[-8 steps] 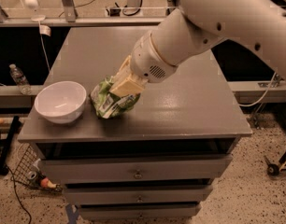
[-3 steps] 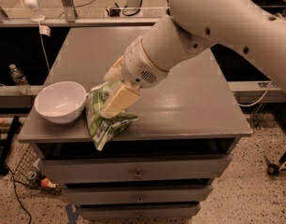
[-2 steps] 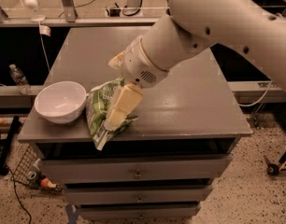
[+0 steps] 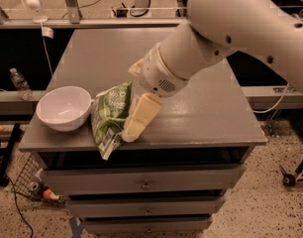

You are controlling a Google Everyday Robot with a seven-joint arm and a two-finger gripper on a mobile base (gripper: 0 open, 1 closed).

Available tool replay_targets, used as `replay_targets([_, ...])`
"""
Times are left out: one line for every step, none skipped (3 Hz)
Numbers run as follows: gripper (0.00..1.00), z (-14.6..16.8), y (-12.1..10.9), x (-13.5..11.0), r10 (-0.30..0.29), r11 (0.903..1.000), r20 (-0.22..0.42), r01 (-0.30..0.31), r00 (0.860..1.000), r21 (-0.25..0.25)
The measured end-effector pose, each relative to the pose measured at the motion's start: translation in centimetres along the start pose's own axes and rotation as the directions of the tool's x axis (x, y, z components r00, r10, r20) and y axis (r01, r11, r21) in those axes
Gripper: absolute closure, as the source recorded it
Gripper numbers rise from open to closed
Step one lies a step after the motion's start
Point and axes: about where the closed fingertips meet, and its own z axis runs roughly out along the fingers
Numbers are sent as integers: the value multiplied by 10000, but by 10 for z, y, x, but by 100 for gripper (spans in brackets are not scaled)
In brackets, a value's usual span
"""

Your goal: Move green jalapeno chip bag near white bowl

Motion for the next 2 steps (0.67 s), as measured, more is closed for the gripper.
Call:
replay_targets([0, -17, -9, 53, 869, 9954, -519, -846, 9949, 451])
replay_targets([0, -46, -24, 104, 1656, 9794, -698, -1557, 9837, 1284])
